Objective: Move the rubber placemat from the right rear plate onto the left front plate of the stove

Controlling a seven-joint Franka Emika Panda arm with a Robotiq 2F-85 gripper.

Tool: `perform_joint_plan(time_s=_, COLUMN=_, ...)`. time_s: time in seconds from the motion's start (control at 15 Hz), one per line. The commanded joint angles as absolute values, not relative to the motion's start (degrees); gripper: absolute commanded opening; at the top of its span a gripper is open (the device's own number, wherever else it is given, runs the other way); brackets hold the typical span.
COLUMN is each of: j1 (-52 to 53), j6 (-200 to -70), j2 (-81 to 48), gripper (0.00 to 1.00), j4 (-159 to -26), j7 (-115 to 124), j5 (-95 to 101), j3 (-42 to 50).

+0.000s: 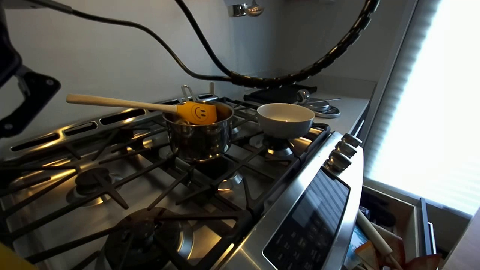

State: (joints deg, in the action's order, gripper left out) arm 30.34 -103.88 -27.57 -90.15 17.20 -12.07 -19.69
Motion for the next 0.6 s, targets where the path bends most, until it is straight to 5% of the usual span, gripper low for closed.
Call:
perform_joint_plan(time_s=0.0, j1=29.8, j6=-107.7, j2=-27.0, gripper=0.01, j4=-93.8, j7=19.2, j5=-16.0, j3=-19.8)
perform_joint_plan(time_s=0.53, j1=28.7, j6=-110.3, j2=-21.9, gripper=0.01, j4=-106.8, j7=26.6, j5=-27.4, j3=-20.1)
